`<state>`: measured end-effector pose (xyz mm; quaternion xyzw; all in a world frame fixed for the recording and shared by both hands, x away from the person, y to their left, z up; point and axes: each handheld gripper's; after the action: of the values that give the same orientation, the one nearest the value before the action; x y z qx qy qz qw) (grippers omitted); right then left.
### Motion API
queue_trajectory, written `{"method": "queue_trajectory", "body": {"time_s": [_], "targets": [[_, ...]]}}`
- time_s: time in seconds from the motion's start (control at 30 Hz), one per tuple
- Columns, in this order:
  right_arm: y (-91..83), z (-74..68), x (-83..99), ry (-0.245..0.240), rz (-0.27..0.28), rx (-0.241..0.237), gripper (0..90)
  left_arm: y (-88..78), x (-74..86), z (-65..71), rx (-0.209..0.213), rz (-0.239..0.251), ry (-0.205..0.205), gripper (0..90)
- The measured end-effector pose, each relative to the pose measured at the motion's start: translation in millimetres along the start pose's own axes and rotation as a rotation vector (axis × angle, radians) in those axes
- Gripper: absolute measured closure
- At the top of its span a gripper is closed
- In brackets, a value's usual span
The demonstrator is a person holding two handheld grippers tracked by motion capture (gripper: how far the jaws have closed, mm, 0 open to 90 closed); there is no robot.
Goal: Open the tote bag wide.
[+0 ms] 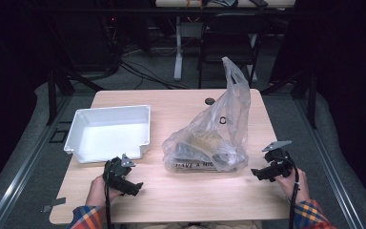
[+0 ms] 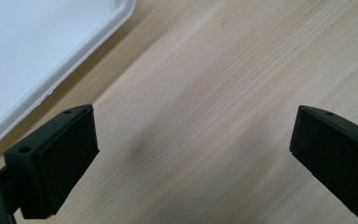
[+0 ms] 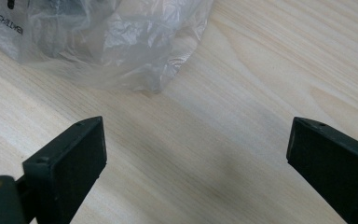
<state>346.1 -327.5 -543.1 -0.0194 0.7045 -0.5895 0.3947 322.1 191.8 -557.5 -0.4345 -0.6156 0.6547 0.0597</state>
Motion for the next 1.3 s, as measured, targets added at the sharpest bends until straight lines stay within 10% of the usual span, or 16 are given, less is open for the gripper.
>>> {"method": "queue_trajectory", "body": {"time_s": [0.43,0.67,1.13,1.3], "targets": [[-2.8,-2.6,-1.9,-0.007,0.008,-0.026,5.0,-2.6,-2.2,3.5,0.001,0.008,0.005,1.2],[-8.0,-13.9,-10.4,0.0,0.088,-0.115,11.0,-15.2,-14.8,16.3,0.018,0.08,0.017,5.5],[-17.7,-23.2,-30.8,-0.023,0.166,-0.135,19.9,-24.4,-51.6,39.9,0.049,0.23,0.028,14.5],[-20.6,-29.0,-42.3,-0.036,0.224,-0.138,35.7,-21.3,-71.7,56.3,0.042,0.261,0.072,17.6]]}}
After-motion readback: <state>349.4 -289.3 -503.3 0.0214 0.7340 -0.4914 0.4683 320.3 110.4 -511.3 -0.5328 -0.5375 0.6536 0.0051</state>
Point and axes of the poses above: each handheld gripper's, and its own axes: y roughly forward along the jaws, x roughly out of its underside, z roughly to its right, and after that the axes turned 4 degrees about -x, right-handed
